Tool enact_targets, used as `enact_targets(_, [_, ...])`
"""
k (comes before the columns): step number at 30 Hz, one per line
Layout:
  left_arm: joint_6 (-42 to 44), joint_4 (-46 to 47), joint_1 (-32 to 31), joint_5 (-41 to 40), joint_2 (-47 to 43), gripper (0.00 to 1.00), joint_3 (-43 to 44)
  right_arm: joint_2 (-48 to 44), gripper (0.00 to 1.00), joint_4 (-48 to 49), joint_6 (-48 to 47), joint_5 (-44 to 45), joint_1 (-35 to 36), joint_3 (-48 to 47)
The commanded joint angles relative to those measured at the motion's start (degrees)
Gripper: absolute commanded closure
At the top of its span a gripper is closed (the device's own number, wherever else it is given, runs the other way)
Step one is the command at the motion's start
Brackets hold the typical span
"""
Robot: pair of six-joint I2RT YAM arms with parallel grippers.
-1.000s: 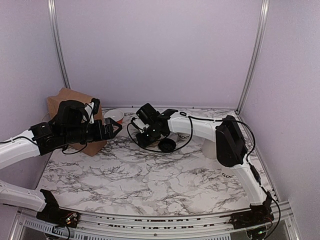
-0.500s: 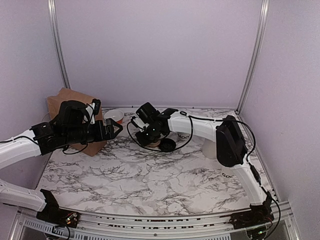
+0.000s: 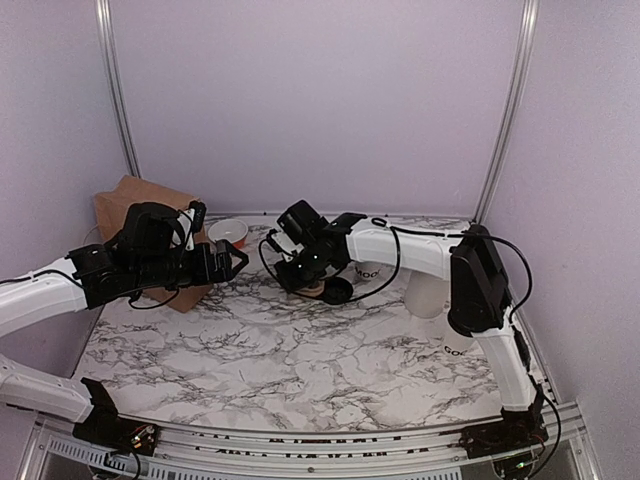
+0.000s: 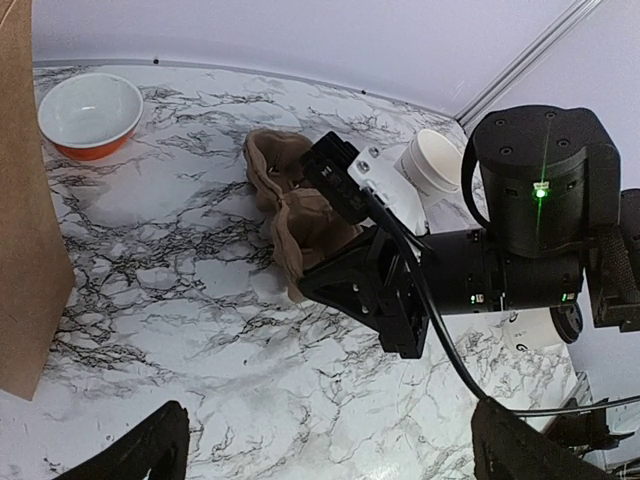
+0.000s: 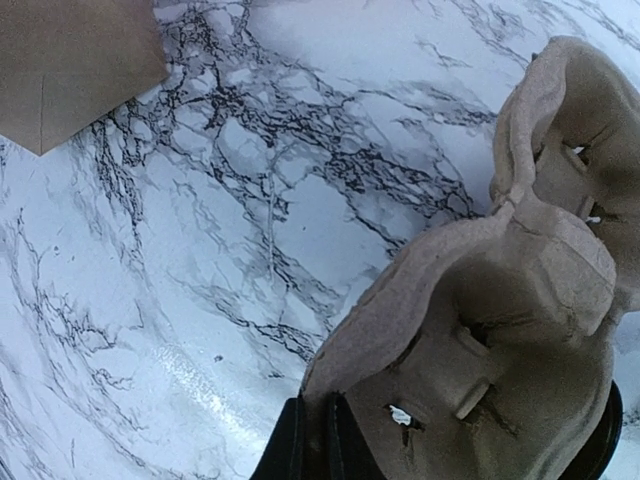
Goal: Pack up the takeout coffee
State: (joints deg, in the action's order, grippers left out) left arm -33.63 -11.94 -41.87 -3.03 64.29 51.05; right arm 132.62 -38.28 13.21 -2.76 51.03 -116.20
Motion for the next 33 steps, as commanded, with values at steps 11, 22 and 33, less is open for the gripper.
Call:
enact_targets(11, [0.4,-0.2,0.3,-0.2,-1.1,0.01,-1.2,-5.3,0.64,-0.4,1.5,1.4,3.0,1.3])
enact_targets(22, [0.6,0.1,0.4,-0.2,-0.7,0.01,-1.2,-3.3,0.62,-1.0,-4.2,2.7,2.2,3.3])
enact_targets(33, [0.5,-0.3,0.5,-0.7,-1.8,0.01,-1.7,1.6,0.65,-2.3,-8.2,0.6,1.7,-0.7])
